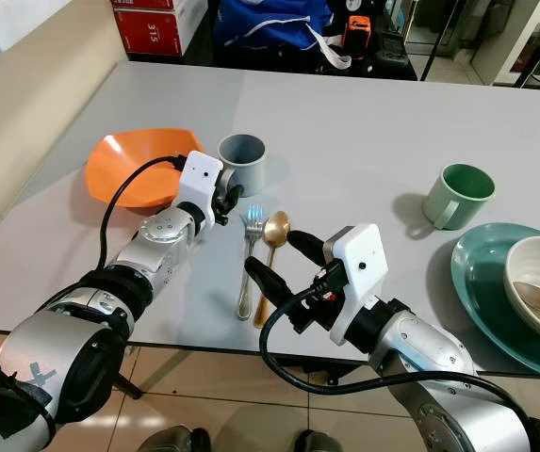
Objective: Setting the table
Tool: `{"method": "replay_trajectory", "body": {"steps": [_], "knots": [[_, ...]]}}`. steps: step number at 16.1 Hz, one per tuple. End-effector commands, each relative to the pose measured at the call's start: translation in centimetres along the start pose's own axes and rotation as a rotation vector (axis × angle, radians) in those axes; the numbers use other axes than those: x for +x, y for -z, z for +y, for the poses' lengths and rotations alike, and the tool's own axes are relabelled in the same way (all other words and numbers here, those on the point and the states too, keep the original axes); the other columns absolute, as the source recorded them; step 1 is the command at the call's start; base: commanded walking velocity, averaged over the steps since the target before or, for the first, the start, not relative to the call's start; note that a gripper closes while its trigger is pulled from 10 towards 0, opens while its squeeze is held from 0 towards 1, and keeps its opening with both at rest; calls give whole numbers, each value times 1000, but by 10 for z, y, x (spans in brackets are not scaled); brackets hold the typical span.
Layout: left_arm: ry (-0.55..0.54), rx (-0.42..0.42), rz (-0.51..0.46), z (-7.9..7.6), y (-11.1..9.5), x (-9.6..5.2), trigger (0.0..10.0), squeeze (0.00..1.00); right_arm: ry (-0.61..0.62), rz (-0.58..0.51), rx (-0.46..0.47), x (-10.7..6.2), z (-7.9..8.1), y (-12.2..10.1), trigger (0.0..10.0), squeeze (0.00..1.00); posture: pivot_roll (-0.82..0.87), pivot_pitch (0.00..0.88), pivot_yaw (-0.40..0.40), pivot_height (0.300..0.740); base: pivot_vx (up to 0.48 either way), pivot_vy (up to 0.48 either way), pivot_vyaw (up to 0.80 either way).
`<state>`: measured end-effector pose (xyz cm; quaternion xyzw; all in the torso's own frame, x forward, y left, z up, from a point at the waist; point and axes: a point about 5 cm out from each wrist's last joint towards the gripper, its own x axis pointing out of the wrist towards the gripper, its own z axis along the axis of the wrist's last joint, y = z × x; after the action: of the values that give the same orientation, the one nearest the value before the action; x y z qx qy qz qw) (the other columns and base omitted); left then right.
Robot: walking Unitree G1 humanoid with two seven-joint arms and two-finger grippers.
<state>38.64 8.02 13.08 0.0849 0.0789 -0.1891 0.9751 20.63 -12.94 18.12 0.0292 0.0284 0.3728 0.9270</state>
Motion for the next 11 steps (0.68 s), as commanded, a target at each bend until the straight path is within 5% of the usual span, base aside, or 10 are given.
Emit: {"method": "replay_trajectory", "body": {"steps": [1,2,3,11], "knots": [[12,11,-13,1,-5,1,10000,1000,4,-21,-11,0,-1,-4,10000,0,-116,86,10,740,0,0,0],[11,4,-27,4,-7,0,10000,1000,4,-21,-11,0,-2,-4,10000,0,-112,84,9,740,0,0,0],[9,16,-30,6,-6,-1,10000,0,3,-20,-12,0,-3,-4,10000,0,-106,82,8,740,0,0,0],[18,49,-200,6,-7,-22,10000,0,-19,-20,-24,6,-6,-2,10000,0,-79,60,-6,740,0,0,0]]}}
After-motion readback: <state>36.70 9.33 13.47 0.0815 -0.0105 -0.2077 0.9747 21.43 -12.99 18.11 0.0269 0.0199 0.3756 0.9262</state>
